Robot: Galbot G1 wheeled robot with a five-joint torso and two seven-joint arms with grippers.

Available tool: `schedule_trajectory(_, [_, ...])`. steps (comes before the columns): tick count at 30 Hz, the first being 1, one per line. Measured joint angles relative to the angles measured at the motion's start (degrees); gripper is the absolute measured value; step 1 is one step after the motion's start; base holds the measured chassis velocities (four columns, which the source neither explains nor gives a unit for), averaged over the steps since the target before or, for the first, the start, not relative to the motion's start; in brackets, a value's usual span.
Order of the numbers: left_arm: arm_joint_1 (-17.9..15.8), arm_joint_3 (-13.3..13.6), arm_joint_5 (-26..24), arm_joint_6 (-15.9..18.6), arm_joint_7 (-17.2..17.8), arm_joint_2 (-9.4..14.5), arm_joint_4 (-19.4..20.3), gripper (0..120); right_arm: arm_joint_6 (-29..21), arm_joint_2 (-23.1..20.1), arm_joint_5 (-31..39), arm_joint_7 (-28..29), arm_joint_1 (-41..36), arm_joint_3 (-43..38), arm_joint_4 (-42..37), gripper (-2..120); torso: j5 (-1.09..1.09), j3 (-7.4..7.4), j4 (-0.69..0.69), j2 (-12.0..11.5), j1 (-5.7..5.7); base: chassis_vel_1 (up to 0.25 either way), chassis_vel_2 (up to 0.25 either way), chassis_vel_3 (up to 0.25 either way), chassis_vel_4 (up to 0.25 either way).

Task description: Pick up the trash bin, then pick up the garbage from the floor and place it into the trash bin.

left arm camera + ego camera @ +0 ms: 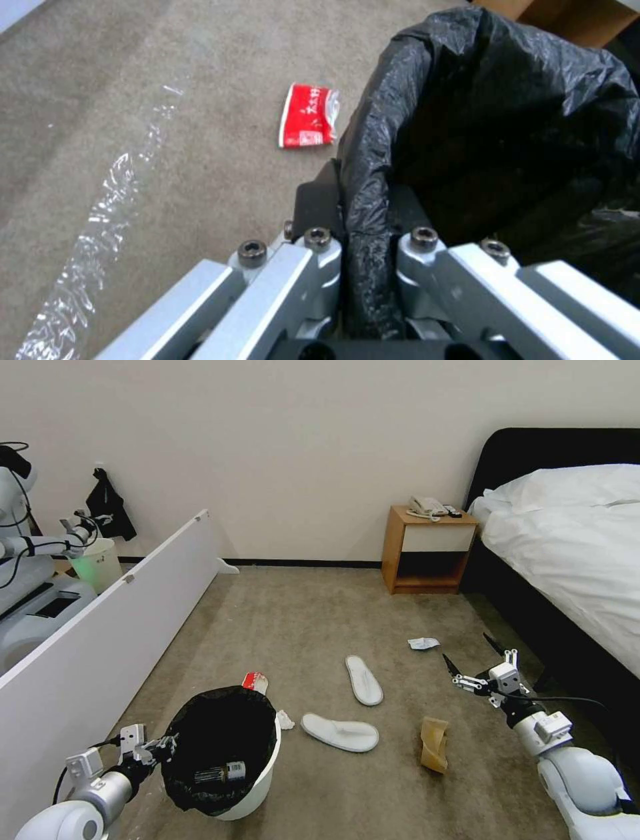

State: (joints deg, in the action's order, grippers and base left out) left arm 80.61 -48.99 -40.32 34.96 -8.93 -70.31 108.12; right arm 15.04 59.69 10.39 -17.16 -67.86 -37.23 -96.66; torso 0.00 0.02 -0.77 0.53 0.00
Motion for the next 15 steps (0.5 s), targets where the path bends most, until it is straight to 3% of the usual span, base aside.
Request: schedule_trajectory(15, [0.02,-0.40,-0.16,0.03,-0.02,0.09,-0.05,4,0.20,0.05,0.20,-0.33,0.23,0.14,0.18,100,0.00,0.00,0.01,0.00,0.00,-0.066,0.065,0.067,-0.071])
